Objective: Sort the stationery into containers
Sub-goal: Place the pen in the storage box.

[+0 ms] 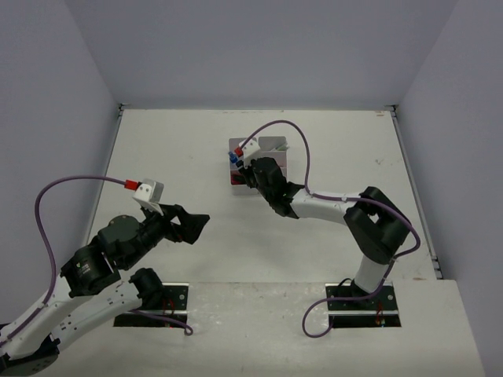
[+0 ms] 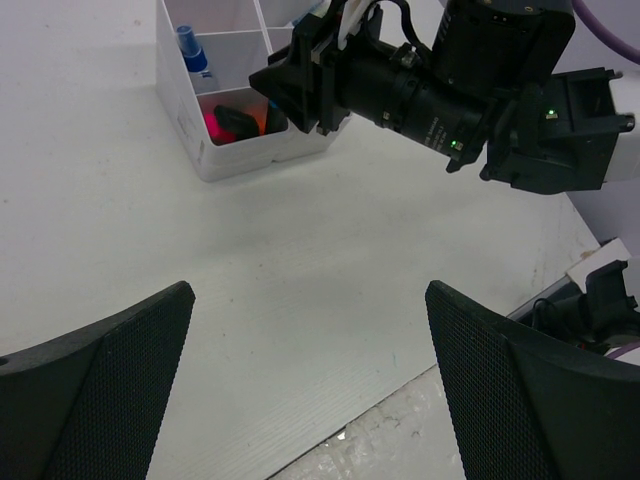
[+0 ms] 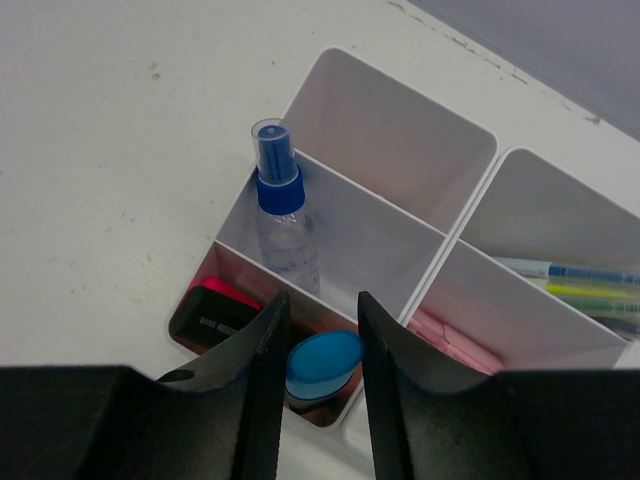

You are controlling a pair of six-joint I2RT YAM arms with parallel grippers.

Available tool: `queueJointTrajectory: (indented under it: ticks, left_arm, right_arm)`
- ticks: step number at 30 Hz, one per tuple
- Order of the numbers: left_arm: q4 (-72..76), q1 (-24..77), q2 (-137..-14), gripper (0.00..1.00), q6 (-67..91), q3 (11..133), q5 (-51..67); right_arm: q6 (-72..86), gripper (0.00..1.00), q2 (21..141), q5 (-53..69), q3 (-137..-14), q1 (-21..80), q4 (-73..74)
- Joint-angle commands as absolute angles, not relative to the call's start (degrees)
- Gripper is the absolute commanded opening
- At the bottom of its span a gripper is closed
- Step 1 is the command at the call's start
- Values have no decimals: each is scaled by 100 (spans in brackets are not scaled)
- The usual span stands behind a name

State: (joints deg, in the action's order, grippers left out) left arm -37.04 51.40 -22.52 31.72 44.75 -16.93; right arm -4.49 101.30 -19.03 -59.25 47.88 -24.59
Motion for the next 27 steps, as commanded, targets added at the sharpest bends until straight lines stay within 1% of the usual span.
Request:
queueJointTrajectory:
  ticks: [1,3,4,7,12,14,16,17,18,19,21,23,27]
  left_arm:
    - [-3585,5124,-2196,100,2928,4500,-1635]
    - [-3577,5132,-2179,100,2936,4499,-1636]
    - [-3577,5126,-2173,100,2936,4493,-1641]
    - [-3578,5124,-2171,100,2946,4491,-1690]
    - [-3705,5124,-2343,100,3171,4473,-2235]
    - [-3920,5124,-2648,100,3426,4532,-2755]
    - [-4164,5124,-3101,100,3949,4616,-3601]
    - [-4389,5124,-3290,100,4182,4714,-4096]
    - [-4471,5124,-3552,100,4405,4772,-4317]
    - [-4479,5124,-3738,100,4477,4812,-4545]
    - [-4538,5118,-4021,100,4596,4913,-4969]
    - [-4600,5115,-4211,100,4795,5013,-5477]
    - [-4249,5035,-4569,100,4841,5094,-5806]
  right_arm:
    - [-368,43,10257,-2040,-6173,4800,-2422]
    - [-324,52,10245,-2038,-6188,4808,-2388]
    - [-312,53,10221,-2026,-6194,4808,-2364]
    - [-254,54,10114,-2012,-6213,4816,-2277]
    - [-83,55,9654,-2012,-6171,4817,-2165]
    - [197,59,9272,-2128,-6227,4825,-1768]
    - [394,73,8746,-2304,-6241,4825,-1446]
    - [655,84,8488,-2427,-6240,4818,-1036]
    - [860,96,8065,-2639,-6247,4816,-701]
    - [1168,99,7668,-2844,-6231,4813,-192]
    - [1830,99,6994,-3250,-6106,4808,902]
    - [2214,99,6317,-3436,-5851,4816,1520]
    - [2752,99,4624,-3889,-5438,4808,2724]
